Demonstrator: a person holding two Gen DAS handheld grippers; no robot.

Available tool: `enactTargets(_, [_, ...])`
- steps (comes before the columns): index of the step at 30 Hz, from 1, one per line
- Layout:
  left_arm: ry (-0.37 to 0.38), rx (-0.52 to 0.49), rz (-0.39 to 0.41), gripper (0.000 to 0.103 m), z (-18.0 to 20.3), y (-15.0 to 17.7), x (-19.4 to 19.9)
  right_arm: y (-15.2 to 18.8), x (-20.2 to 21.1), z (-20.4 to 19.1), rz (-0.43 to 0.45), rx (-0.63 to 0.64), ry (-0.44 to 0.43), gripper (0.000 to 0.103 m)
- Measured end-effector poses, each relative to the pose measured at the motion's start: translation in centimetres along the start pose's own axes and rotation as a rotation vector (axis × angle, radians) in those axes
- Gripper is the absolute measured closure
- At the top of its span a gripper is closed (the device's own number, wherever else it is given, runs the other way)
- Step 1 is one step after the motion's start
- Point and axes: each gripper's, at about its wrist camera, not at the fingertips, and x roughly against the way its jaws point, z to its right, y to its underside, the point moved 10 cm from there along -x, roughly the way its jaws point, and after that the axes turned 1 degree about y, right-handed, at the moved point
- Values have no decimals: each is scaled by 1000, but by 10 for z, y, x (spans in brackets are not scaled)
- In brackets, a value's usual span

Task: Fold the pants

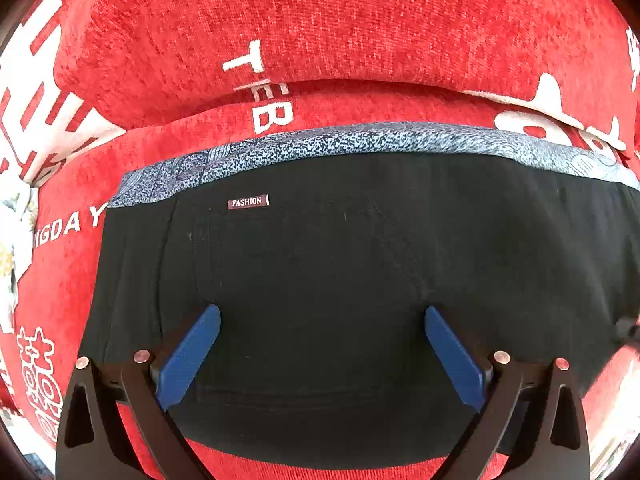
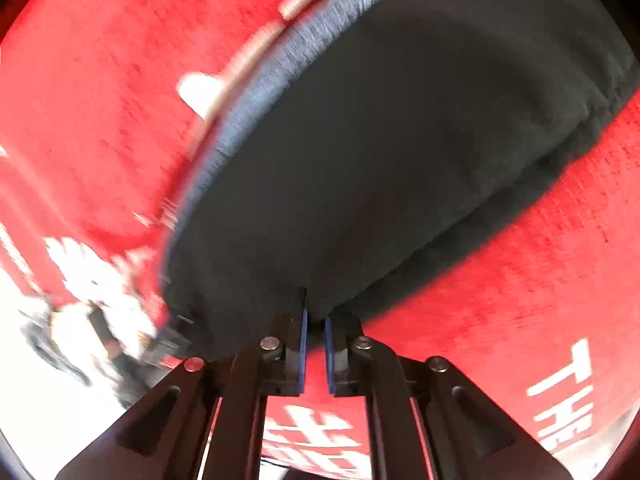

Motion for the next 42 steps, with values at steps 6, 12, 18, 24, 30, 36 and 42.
enactTargets(6, [0,-8,-28,1,3,-2,12,-3,26,21,18,-73,-53,86])
enactTargets(12, [74,-79,26,1,72,-18,42,-59,88,60,165,-85,31,81])
enactTargets(18, [148,-98,15,1,157,-33,36,-67,102,93,191,-184,11,78])
enactTargets(24, [121,-165,-75,1,219,-18,9,-97,144,155,324,-296,48,75])
enactTargets(30, [107,-97,-67,1,220,-9,9,-134,171,208,356,-325,67,62])
enactTargets(36, [73,-86,-73,0,219,-8,7,-164,165,214,292,-256,40,93])
enactTargets(42, [62,-97,-76,0,222,-6,4,-155,162,229,258,-233,3,95])
